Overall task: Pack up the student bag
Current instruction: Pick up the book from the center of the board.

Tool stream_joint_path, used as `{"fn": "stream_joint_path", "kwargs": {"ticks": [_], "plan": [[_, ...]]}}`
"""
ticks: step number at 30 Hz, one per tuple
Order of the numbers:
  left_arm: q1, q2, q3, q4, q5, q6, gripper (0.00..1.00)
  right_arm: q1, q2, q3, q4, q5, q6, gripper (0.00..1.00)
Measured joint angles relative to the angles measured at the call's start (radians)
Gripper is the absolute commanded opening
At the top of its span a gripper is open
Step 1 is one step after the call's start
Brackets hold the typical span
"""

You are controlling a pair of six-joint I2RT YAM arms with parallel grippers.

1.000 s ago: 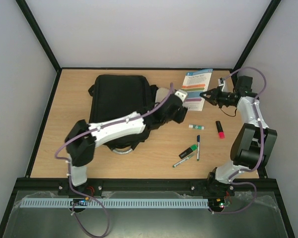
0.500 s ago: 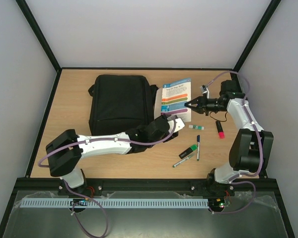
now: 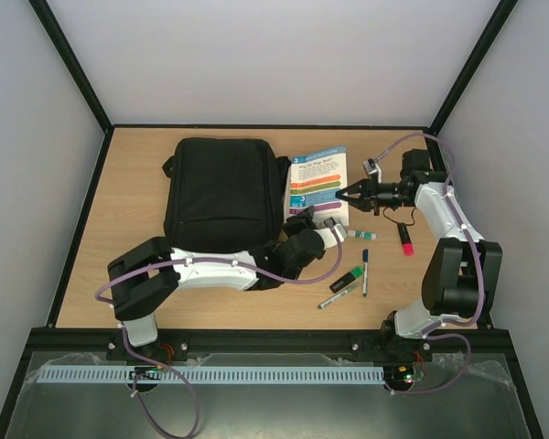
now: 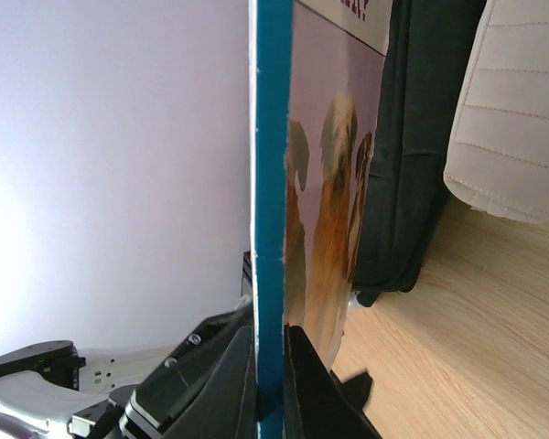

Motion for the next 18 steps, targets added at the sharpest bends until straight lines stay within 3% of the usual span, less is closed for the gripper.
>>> {"fn": "stream_joint_path", "kwargs": {"ticks": [8, 15, 16, 18], "plan": [[0.000, -0.032, -0.138, 0.160, -0.126, 0.051, 0.43, 0.000, 0.000, -0.010, 0.001, -0.027, 0.017, 0.01], [0.000, -0.052, -0.164, 0.198, -0.135, 0.068, 0.21, 0.000, 0.000, -0.010, 0.004, -0.050, 0.027, 0.01], [0.000, -0.052, -0.164, 0.198, -0.135, 0.064, 0.16, 0.000, -0.001, -0.010, 0.004, -0.050, 0.028, 0.03], [0.000, -0.052, -0.164, 0.200, -0.134, 0.055, 0.06, 0.000, -0.005, -0.010, 0.007, -0.051, 0.034, 0.21]]}}
